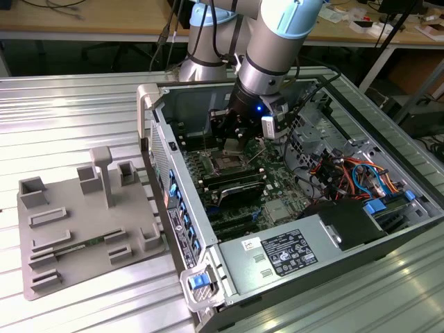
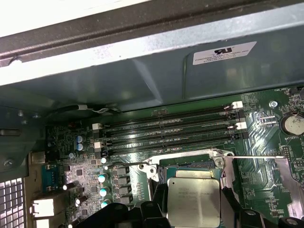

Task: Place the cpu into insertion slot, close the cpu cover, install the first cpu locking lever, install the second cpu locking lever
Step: 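Place the cpu into insertion slot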

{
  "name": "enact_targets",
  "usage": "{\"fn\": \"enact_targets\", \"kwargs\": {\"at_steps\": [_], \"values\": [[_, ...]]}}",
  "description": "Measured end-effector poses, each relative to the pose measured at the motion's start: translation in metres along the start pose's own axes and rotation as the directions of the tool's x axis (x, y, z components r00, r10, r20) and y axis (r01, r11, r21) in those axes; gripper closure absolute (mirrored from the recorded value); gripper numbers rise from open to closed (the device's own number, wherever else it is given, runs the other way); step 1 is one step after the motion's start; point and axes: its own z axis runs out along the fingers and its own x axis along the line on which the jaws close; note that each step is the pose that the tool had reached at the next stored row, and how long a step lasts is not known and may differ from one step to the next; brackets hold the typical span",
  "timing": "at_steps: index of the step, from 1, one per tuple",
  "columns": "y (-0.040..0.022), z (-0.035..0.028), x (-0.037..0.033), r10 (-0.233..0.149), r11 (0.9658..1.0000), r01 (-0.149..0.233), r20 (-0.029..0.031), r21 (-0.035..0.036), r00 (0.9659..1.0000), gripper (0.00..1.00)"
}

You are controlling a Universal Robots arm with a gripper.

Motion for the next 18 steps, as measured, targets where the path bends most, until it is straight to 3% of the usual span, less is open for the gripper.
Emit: {"fn": "enact_targets", "kwargs": {"at_steps": [6, 9, 10, 12, 14, 15, 18], "values": [[0.0000, 0.0001, 0.0000, 0.006, 1.0000, -0.006, 0.0009, 0.0009, 1.0000, 0.45], [0.0001, 0.0002, 0.0000, 0.009, 0.9999, -0.009, 0.0018, 0.0051, 1.0000, 0.45], [0.0000, 0.0001, 0.0001, 0.009, 0.9999, -0.009, 0.0023, 0.0086, 1.0000, 0.45], [0.0000, 0.0001, 0.0000, 0.009, 0.9997, -0.009, 0.0046, 0.0226, 0.9999, 0.45], [0.0000, 0.0001, 0.0000, 0.009, 0.9990, -0.010, 0.0080, 0.0441, 0.9999, 0.45], [0.0000, 0.0001, 0.0001, 0.009, 0.9987, -0.010, 0.0090, 0.0492, 0.9999, 0.45], [-0.0002, 0.0001, 0.0032, 0.009, 0.9986, -0.010, 0.0093, 0.0514, 0.9999, 0.45]]}}
